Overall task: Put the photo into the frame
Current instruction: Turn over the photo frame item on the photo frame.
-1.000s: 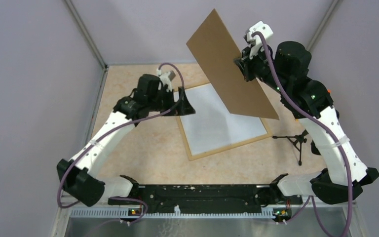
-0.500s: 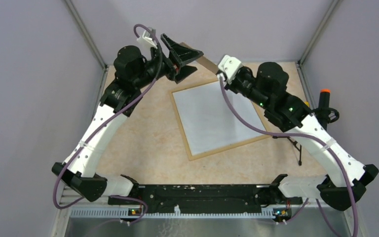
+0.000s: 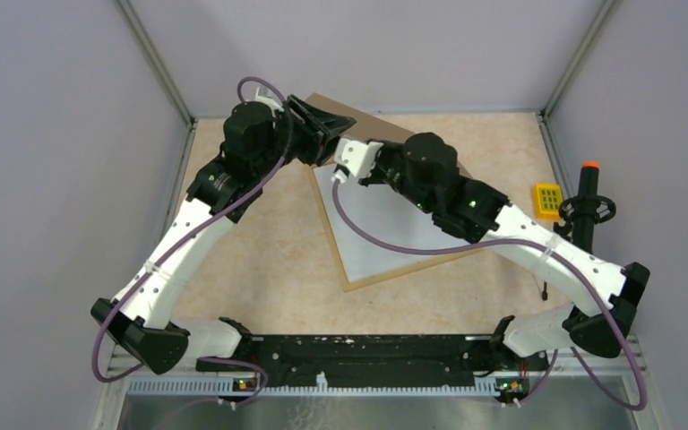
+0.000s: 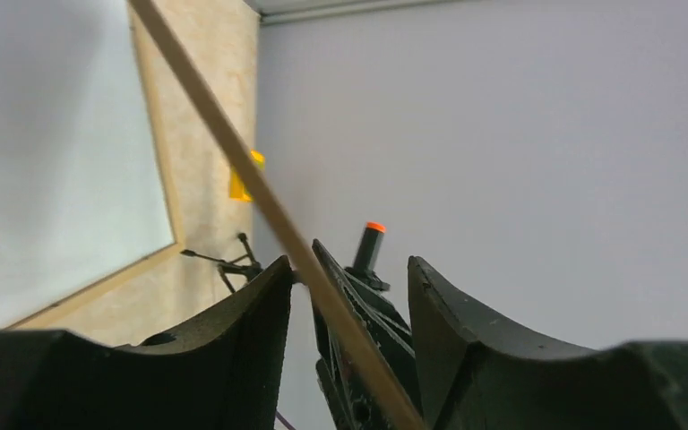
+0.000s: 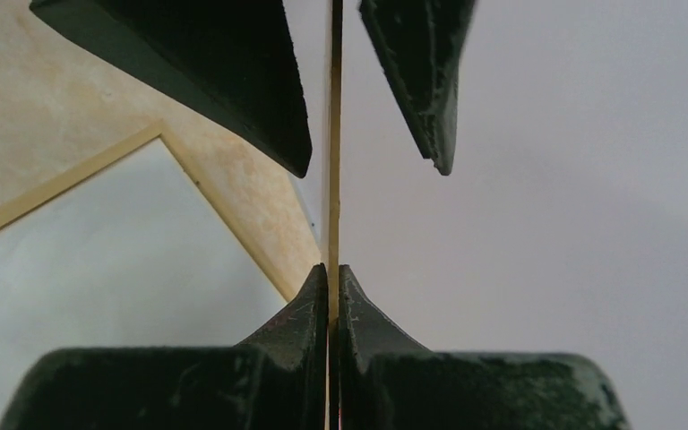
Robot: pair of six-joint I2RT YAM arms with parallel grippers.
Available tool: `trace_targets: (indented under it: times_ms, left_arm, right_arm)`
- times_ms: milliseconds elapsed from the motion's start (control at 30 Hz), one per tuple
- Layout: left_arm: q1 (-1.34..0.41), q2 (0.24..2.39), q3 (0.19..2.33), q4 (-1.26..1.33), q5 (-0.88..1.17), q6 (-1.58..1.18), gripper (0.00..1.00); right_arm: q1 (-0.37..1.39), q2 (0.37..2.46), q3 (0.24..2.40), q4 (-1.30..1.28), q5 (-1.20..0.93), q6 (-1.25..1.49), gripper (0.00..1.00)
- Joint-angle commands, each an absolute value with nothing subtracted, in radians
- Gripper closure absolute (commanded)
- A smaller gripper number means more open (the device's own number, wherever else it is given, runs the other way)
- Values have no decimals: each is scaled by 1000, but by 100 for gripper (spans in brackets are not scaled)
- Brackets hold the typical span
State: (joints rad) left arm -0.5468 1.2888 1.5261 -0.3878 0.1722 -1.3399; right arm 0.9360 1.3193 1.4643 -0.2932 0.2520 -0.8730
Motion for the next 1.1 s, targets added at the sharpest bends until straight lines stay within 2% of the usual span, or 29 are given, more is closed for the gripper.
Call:
trace_targets:
  times_ms: [0, 100, 133, 233, 400, 433, 467, 533, 600, 667, 700, 833, 933, 1067]
  left_arm:
    - [-549, 1264, 1538, -469, 70, -1291, 45]
    - [-549, 1276, 1558, -527, 55, -1273, 51]
    - [-548, 1279, 1568, -550, 53, -1268, 58]
    - [-550, 1285, 1580, -587, 56, -1252, 68]
    - [-548, 1293, 1587, -630, 63, -1186, 96]
    - [-547, 1294, 1586, -634, 67, -1162, 100]
    - [-544, 1296, 1583, -633, 77, -1136, 100]
    - [-528, 1285, 1557, -597, 103, -1072, 100]
    - [-504, 1250, 1473, -507, 133, -1014, 100]
    - [-458, 1214, 1394, -401, 189, -935, 100]
    - [-425, 1213, 1371, -357, 251, -884, 100]
    - [-241, 1254, 1282, -225, 589, -792, 100]
    - [-146, 1285, 1198, -70, 853, -794, 100]
    - [-86, 1363, 1192, -117, 955, -703, 100]
  right_arm:
    - [1002, 1362, 1525, -163, 395, -1005, 100]
    - [1029, 1379, 1512, -139, 421, -1031, 100]
    - [1036, 1386, 1510, -132, 434, -1038, 100]
    - [1057, 1404, 1508, -113, 480, -1056, 100]
    - [1077, 1413, 1484, -51, 554, -1080, 98]
    - [1081, 1412, 1481, -50, 569, -1081, 90]
    - [1081, 1409, 1476, -45, 582, -1081, 83]
    - [1084, 1396, 1461, -42, 602, -1072, 75]
    - [1084, 1373, 1439, -40, 604, -1044, 46]
    - [1088, 1332, 1413, -43, 606, -977, 6]
    - [1089, 1309, 1421, -106, 590, -916, 2]
    - [1089, 1274, 1604, -405, 573, -562, 1]
    - [1088, 1201, 1576, -370, 593, -450, 1]
    - [1090, 1117, 1543, -319, 620, -326, 1]
